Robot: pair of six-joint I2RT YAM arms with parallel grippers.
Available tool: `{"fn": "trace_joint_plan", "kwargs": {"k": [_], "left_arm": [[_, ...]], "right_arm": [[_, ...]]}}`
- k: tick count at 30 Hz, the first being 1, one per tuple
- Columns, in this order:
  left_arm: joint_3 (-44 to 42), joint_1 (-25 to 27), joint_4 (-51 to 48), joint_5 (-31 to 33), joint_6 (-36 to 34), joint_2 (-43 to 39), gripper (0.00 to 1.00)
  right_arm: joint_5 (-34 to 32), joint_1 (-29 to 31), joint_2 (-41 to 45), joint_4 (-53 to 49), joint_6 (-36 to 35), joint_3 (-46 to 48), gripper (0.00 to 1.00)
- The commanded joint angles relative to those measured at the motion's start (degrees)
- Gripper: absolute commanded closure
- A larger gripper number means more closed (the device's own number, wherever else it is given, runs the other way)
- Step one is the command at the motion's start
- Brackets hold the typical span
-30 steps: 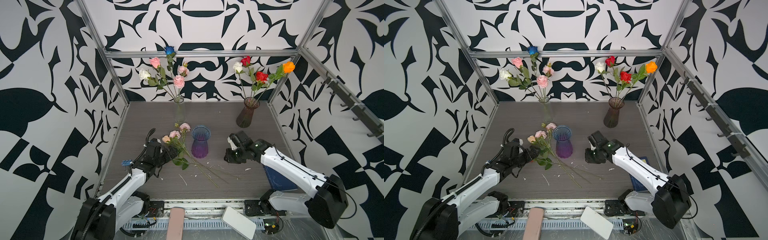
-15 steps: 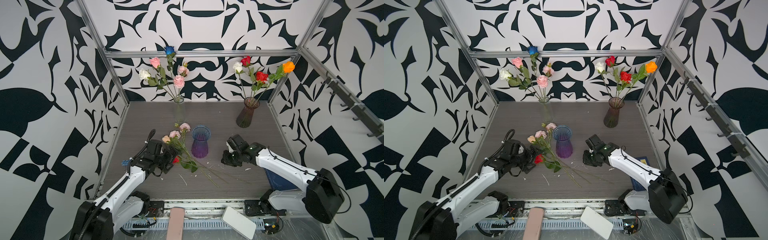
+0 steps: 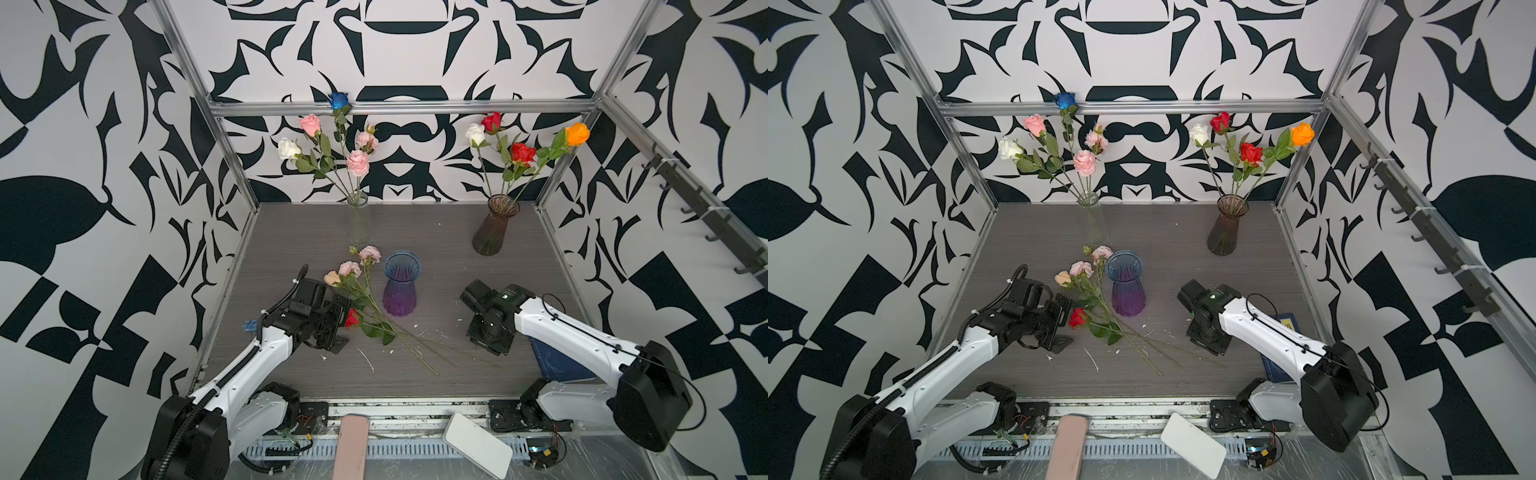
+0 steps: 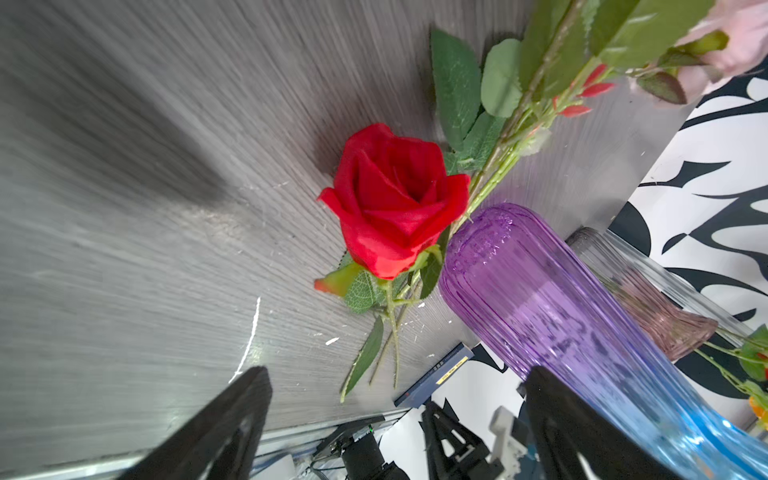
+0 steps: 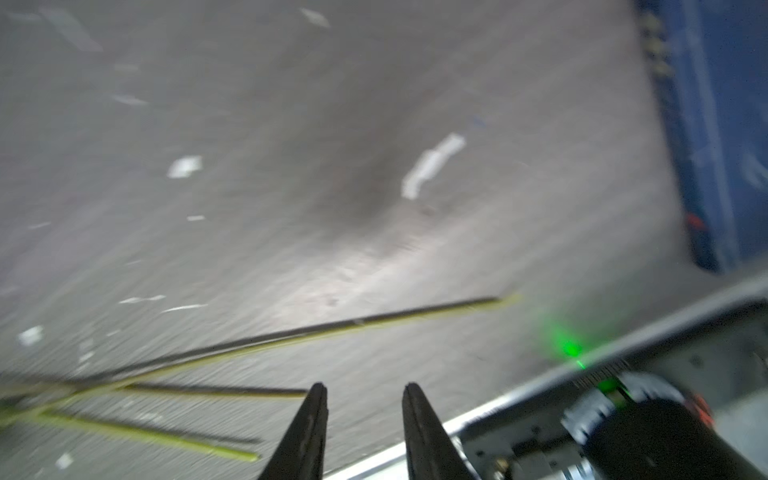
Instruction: Arrange the flowers into the vase
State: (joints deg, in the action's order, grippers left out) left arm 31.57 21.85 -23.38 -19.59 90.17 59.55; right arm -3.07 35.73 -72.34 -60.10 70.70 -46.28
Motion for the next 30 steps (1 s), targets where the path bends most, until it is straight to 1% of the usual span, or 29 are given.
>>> {"fn": "trace_joint_plan", "kwargs": {"k": [1, 5, 8, 15, 20, 23, 30], "left_arm": [[-0.63, 0.13, 0.67, -1.33, 2.19, 1.49, 0.01], [-0.72, 0.13, 1.83, -2.37, 2.38, 2.74, 0.01], [-1.05, 0.13, 2.10, -2.46, 2.52, 2.63, 0.01], [-4.07, 0.13, 4.63, -2.72, 5.54, 0.78, 0.01], [-5.12, 0.12, 5.65, -2.31, 6.92, -0.13, 0.01], [-4.98, 0.06, 6.23, -2.29, 7.04, 0.16, 0.01], [-4.81, 0.04, 7.45, -2.90, 7.21, 1.58, 0.01]], "right_arm": [[-1.13, 0.05, -0.56, -5.34, 6.73, 1.52, 0.65], [0.52, 0.04, -0.17, 1.33, 5.72, 4.64, 0.67], [0.99, 0.05, -0.55, 7.57, 2.77, 7.41, 0.68], [2.08, 0.05, -6.02, 14.79, -0.83, 8.71, 0.68], [2.87, 0.44, -10.49, 16.32, -3.58, 4.73, 0.69], [3.39, 1.54, -13.03, 16.51, -3.72, 1.72, 0.69], [6.66, 7.51, -18.62, 16.99, 0.75, -6.08, 0.70]]}}
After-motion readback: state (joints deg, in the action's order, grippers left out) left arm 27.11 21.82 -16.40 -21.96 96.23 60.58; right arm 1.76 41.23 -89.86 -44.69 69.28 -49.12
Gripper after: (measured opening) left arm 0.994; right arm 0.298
